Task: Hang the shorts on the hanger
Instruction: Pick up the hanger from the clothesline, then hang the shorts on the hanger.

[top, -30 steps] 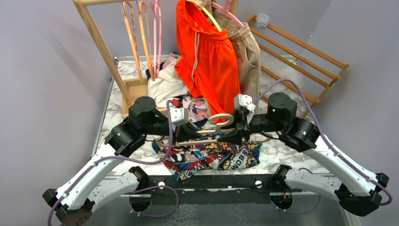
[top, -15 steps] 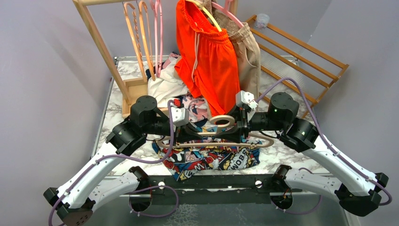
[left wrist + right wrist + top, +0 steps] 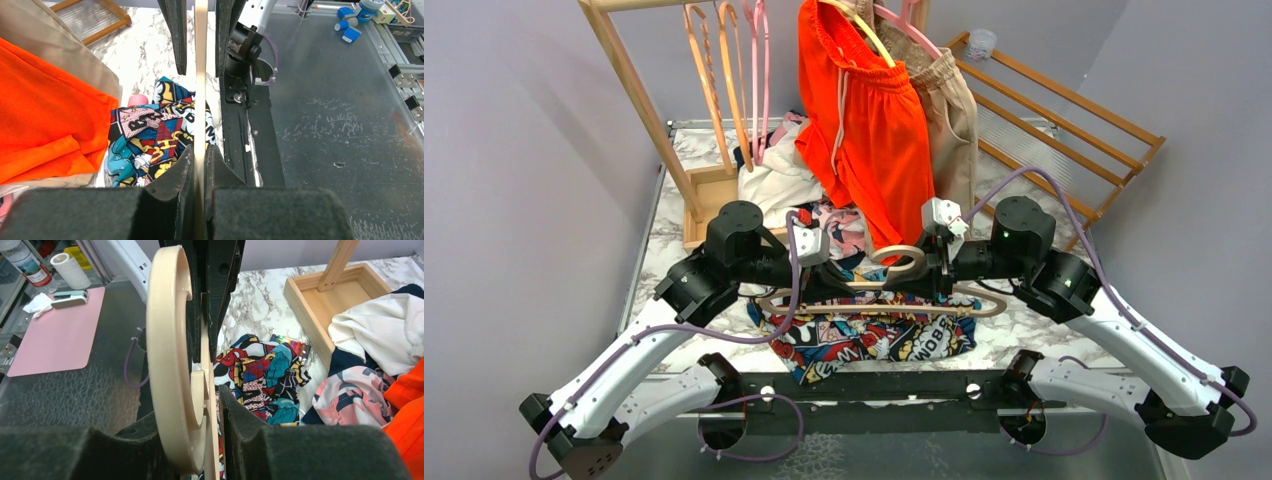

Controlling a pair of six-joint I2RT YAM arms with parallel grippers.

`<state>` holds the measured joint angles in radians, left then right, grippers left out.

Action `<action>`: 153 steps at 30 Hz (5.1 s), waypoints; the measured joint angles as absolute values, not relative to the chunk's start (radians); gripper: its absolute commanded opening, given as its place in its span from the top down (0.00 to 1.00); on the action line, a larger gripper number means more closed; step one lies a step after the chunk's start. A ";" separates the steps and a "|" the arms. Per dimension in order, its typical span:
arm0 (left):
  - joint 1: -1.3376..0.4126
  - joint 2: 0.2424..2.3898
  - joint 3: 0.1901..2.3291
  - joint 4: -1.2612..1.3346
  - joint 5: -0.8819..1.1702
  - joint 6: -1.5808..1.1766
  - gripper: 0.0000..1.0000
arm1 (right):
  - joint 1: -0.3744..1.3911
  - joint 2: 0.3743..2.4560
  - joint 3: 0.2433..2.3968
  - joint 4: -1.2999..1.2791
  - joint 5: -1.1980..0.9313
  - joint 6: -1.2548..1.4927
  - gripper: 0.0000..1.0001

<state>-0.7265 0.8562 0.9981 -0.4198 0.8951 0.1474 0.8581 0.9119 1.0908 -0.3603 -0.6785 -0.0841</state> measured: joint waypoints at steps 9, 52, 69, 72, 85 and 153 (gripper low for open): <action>-0.727 0.865 1.006 -0.420 0.901 0.147 1.00 | 0.858 0.927 1.091 -0.398 -0.678 -0.098 0.71; -0.726 0.749 0.863 -0.651 -0.064 -0.439 0.01 | 0.859 0.574 0.891 -0.504 -0.068 0.159 0.99; -0.726 0.819 0.870 -0.707 -0.340 -0.458 0.01 | 0.859 0.764 1.068 -0.702 -0.334 0.103 0.99; -0.726 0.765 0.863 -0.705 -0.390 -0.480 0.01 | 0.859 0.842 1.081 -0.713 -0.397 0.084 0.99; -0.726 0.772 0.860 -0.705 -0.427 -0.501 0.01 | 0.865 1.012 1.074 -0.753 -0.462 0.078 0.99; -0.858 1.158 0.841 -0.595 -0.163 0.047 0.33 | 0.884 1.107 1.084 -0.692 0.161 0.157 0.99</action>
